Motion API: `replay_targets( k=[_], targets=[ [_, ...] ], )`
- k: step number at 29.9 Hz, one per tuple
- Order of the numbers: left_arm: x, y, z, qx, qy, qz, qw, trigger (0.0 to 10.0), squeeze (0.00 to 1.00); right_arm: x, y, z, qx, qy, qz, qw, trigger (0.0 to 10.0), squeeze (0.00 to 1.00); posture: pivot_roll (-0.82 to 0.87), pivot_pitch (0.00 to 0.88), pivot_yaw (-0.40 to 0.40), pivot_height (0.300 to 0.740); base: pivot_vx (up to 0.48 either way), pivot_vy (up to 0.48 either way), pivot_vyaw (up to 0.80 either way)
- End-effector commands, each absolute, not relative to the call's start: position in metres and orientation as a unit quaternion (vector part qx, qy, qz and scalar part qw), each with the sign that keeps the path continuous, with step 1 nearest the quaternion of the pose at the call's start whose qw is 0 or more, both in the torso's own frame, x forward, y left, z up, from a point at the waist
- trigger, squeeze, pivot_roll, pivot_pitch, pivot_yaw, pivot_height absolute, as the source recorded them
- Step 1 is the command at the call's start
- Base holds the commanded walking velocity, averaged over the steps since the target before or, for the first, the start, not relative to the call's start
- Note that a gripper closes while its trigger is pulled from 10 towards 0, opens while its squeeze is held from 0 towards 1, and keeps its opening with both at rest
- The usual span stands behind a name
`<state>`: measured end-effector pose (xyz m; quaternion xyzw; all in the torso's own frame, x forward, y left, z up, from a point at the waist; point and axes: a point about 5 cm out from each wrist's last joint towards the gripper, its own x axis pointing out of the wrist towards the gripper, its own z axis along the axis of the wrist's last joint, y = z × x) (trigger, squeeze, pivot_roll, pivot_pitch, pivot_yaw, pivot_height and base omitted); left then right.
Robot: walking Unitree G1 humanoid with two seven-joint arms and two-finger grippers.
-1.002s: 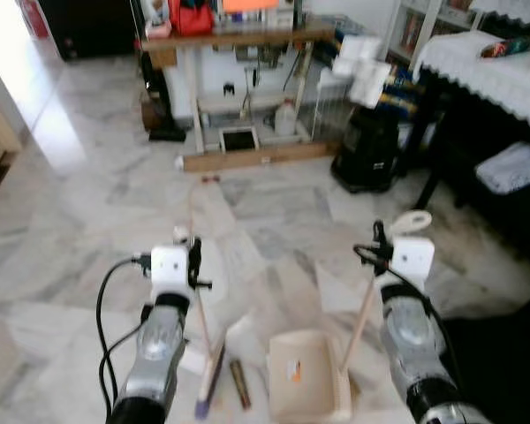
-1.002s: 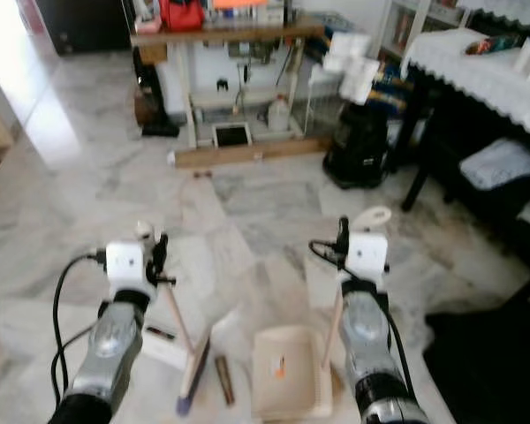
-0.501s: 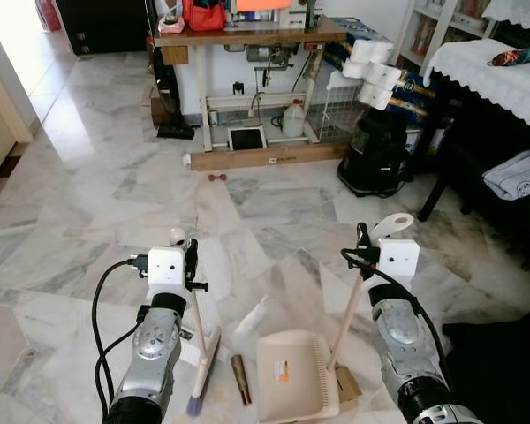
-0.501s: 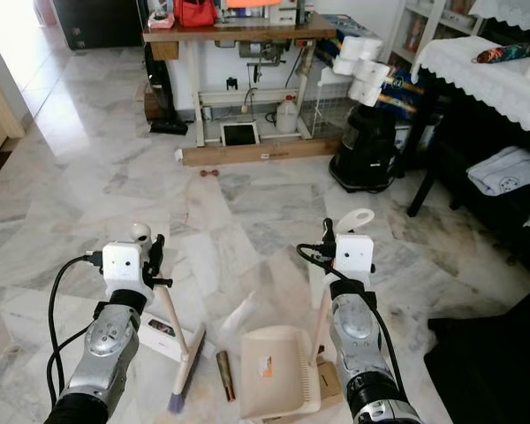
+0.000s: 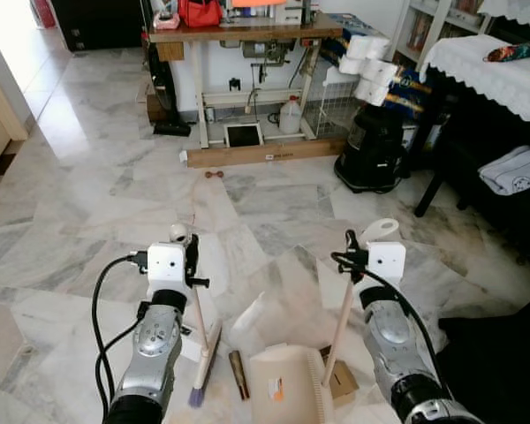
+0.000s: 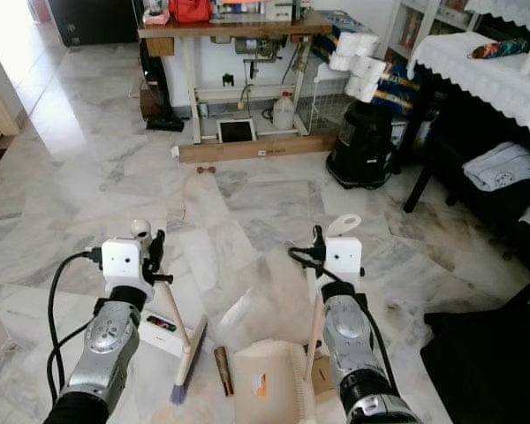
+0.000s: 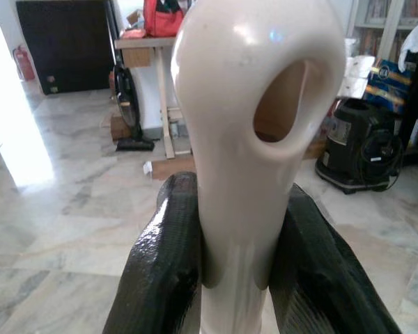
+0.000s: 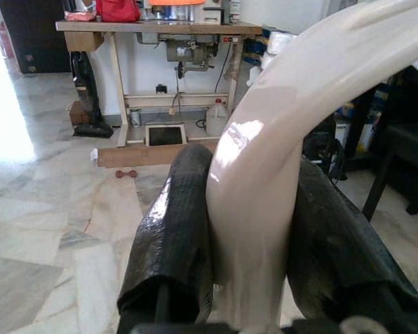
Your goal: Sweep floor
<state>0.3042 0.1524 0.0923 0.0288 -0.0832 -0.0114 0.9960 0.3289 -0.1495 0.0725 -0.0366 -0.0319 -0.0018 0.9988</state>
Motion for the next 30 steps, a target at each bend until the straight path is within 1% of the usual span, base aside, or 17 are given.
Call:
replay_targets(
  k=[1,9,22,30],
  targets=[
    [0.307,0.151,0.104,0.026,-0.107,-0.012,0.994,10.0,0.00,0.333,-0.147,0.080,-0.041,-0.047,-0.003,0.998,10.0,0.00,0.07,0.076,-0.043,0.740,0.000,0.000,0.00],
    [0.305,0.153,0.106,0.028,-0.110,-0.006,0.994,10.0,0.00,0.338,-0.142,0.084,-0.059,-0.051,0.006,0.997,10.0,0.00,0.10,0.112,-0.056,0.740,0.000,0.000,0.00],
    [0.287,0.159,0.112,0.033,-0.114,0.007,0.993,10.0,0.00,0.333,-0.136,0.073,-0.072,-0.034,0.001,0.997,10.0,0.00,0.17,0.182,-0.070,0.740,0.000,0.000,0.00],
    [0.282,0.155,0.115,0.029,-0.102,-0.020,0.994,10.0,0.00,0.331,-0.133,0.070,-0.070,-0.032,-0.002,0.997,10.0,0.00,0.19,0.213,-0.065,0.740,0.000,0.000,0.00]
  ],
)
